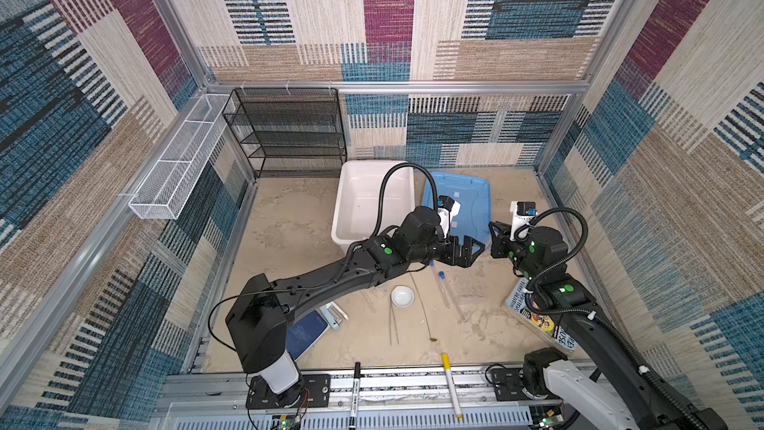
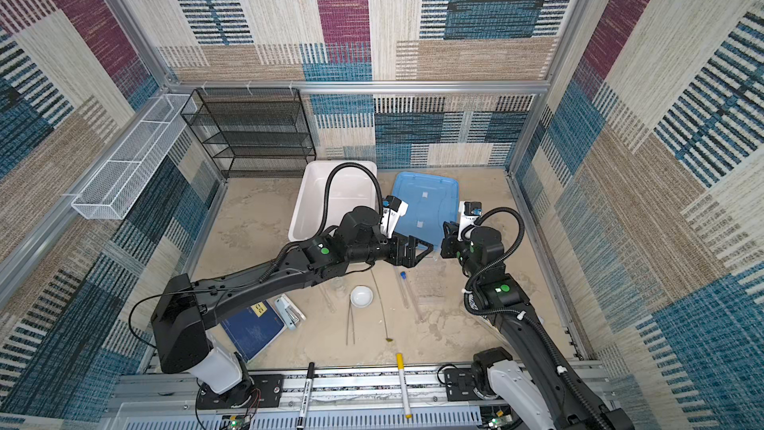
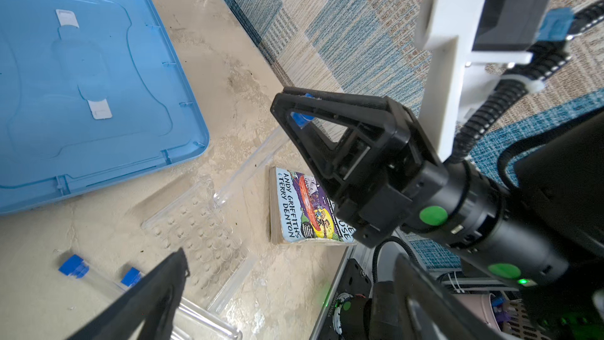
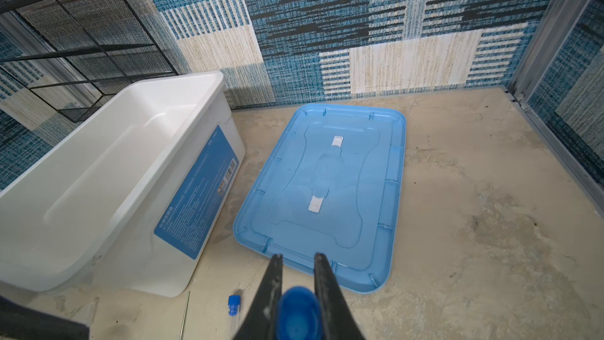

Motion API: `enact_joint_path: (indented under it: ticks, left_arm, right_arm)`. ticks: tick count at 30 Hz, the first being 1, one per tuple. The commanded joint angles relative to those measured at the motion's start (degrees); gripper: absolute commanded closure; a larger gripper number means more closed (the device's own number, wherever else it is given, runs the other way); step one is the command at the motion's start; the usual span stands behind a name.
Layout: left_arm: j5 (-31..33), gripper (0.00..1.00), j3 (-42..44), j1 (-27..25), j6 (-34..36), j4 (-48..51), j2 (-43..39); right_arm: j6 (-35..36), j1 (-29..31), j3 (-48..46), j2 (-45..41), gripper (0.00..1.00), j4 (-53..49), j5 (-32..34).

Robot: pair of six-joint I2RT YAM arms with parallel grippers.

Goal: Organize the chemistry lab equipment

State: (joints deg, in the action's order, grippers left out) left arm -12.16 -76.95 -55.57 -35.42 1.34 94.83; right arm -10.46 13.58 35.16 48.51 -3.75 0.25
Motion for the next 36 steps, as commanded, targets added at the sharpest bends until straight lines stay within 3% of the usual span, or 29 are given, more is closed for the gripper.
enact_joint_path:
  ticks: [1, 12, 36]
  left_arm:
    - [1.27, 0.0, -0.93, -0.14, -2.1, 2.1, 1.13]
    - [7.73, 0.02, -3.86, -0.12, -1.6, 10.34, 4.47]
    - [8.71, 0.01, -2.16, -0.06, -1.11, 9.09, 3.91]
  right_arm:
    - [-1.27, 0.09, -1.02, 0.43, 0.82, 4.77, 1.93]
    - [-2.72, 0.1, -4.26, 4.74, 0.83, 10.45, 4.14]
    - [-0.8, 1.62, -7.77, 10.39, 0.84, 15.43, 6.27]
